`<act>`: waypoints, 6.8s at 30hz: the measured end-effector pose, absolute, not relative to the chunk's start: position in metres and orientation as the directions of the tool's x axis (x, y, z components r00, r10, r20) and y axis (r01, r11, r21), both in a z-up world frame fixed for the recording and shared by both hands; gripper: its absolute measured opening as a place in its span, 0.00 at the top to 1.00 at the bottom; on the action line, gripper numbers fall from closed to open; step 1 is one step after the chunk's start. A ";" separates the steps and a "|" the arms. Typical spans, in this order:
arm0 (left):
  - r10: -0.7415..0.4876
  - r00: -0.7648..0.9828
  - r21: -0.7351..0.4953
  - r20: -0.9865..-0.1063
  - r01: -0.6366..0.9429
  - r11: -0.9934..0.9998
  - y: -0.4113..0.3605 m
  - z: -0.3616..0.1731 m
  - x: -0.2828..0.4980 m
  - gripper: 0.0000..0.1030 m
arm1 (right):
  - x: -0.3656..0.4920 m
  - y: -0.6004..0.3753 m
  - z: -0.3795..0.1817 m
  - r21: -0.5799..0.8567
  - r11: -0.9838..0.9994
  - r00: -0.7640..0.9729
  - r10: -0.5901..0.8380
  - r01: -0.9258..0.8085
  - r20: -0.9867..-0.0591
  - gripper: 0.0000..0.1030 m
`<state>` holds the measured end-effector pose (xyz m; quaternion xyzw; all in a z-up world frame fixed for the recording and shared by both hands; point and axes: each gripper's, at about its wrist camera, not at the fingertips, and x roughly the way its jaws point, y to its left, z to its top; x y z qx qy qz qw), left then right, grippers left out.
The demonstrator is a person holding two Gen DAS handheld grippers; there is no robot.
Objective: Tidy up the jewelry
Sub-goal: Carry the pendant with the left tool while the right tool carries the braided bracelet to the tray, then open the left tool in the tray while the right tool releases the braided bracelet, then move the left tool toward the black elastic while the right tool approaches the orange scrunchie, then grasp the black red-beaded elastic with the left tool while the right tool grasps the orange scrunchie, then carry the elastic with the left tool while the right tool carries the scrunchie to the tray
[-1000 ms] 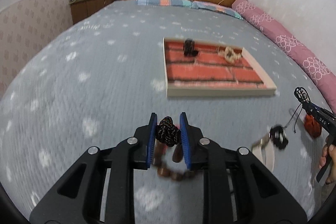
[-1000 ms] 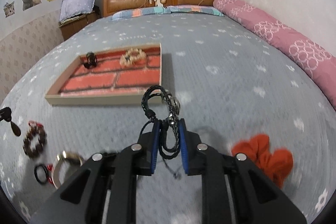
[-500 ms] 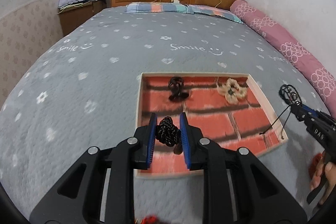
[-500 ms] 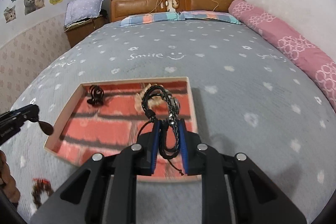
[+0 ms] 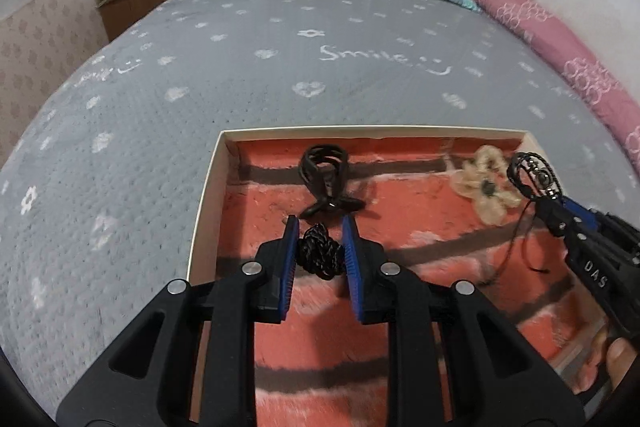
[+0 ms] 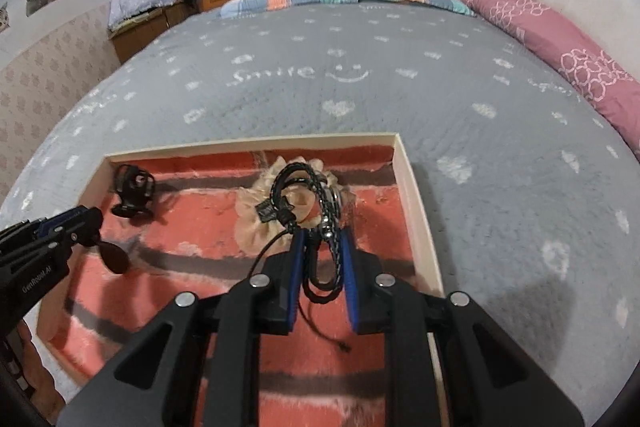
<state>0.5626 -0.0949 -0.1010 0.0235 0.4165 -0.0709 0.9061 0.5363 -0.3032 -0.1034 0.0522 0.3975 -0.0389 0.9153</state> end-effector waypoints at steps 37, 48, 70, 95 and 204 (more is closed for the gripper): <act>-0.048 0.787 0.075 -0.615 0.118 0.990 -0.059 0.014 0.478 0.05 | 0.464 -0.319 -0.016 0.049 0.991 0.749 -0.064 0.128 -0.659 0.09; -0.046 0.812 0.044 -0.582 0.088 0.995 -0.035 0.039 0.386 0.05 | 0.365 -0.341 0.011 0.013 0.984 0.787 -0.133 0.176 -0.603 0.09; -0.108 0.774 -0.014 -0.623 0.126 0.992 -0.029 -0.016 0.272 0.05 | 0.244 -0.397 -0.017 -0.005 0.953 0.755 -0.243 0.302 -0.609 0.09; -0.143 0.702 -0.068 -0.697 0.134 0.989 -0.028 -0.087 0.235 0.10 | 0.220 -0.428 -0.062 -0.031 0.939 0.708 -0.279 0.342 -0.649 0.09; -0.222 0.749 -0.109 -0.624 0.198 0.974 -0.030 -0.027 0.331 0.99 | 0.320 -0.375 -0.049 0.042 0.975 0.718 -0.131 0.219 -0.684 0.79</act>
